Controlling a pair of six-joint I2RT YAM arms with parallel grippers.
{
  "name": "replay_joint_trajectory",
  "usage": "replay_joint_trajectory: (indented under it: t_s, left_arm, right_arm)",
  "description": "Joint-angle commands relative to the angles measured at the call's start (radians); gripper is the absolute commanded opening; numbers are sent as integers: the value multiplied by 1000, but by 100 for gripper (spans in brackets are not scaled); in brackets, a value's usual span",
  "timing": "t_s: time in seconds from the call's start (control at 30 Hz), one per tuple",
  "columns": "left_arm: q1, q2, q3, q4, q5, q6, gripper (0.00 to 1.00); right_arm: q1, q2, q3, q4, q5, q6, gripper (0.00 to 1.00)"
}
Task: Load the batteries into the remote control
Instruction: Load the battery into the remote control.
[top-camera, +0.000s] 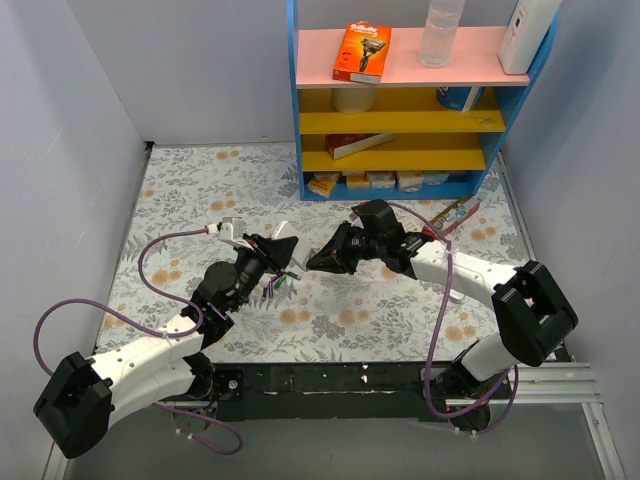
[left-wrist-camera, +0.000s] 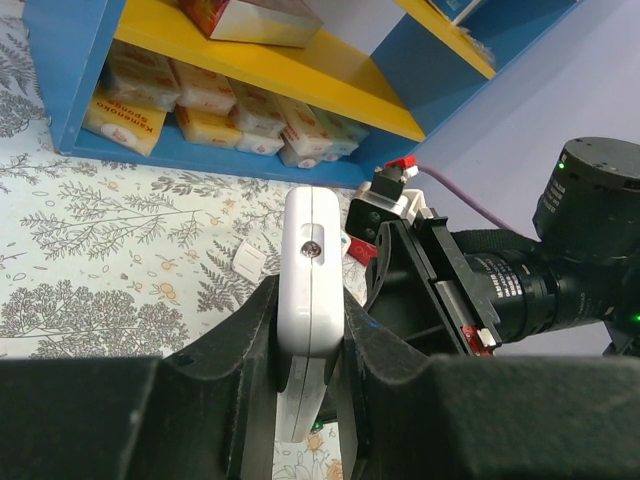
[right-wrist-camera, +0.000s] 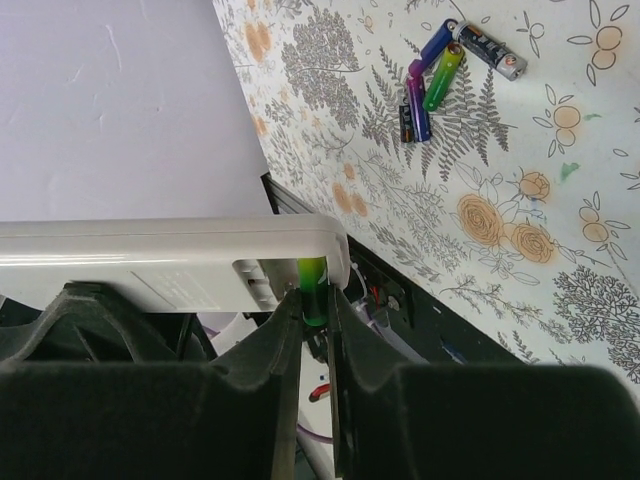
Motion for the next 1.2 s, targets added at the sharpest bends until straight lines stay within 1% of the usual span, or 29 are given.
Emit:
replay_joint_trajectory:
  t_s: [0.0, 0.17, 0.2, 0.3, 0.5, 0.6, 0.7, 0.8, 0.9, 0.97, 1.0, 1.03, 1.1, 1.17]
  left_arm:
    - [-38, -53, 69, 224, 228, -134, 0]
    - [-38, -65, 77, 199, 237, -154, 0]
    - [-38, -68, 77, 193, 234, -162, 0]
    - [-38, -79, 71, 187, 228, -174, 0]
    - [-38, -79, 82, 175, 246, -177, 0]
    - [-38, -74, 77, 201, 278, -191, 0]
    - [-38, -62, 89, 211, 320, -191, 0]
    - [-38, -55, 108, 187, 337, -188, 0]
    - [-38, -44, 111, 194, 338, -191, 0]
    - [-38, -33, 117, 191, 338, -194, 0]
    - [-38, -25, 117, 199, 337, -196, 0]
    - [-38, -21, 120, 210, 337, -199, 0]
    - [-38, -9, 151, 181, 335, -181, 0]
    - [-41, -9, 157, 173, 326, -182, 0]
  right_arm:
    - [-25, 61, 6, 18, 100, -40, 19]
    - [-39, 94, 32, 38, 45, -72, 3]
    - [-47, 102, 49, 32, 30, -81, 1]
    - [-50, 114, 49, 42, 5, -103, 1]
    - [-53, 98, -14, 216, -10, -23, 1]
    - [-59, 85, -46, 297, -21, 14, 1]
    - [-61, 78, -54, 320, -6, 14, 2]
    - [-62, 70, -60, 345, 8, 15, 1]
    - [-65, 59, -91, 374, 32, 40, 1]
    - [-68, 47, -126, 481, 43, 107, 1]
    - [-68, 30, -152, 490, 57, 119, 1]
    - [-68, 21, -155, 462, 78, 121, 1]
    - [-71, -16, -169, 454, 141, 120, 1]
    - [-73, -34, -174, 437, 201, 77, 1]
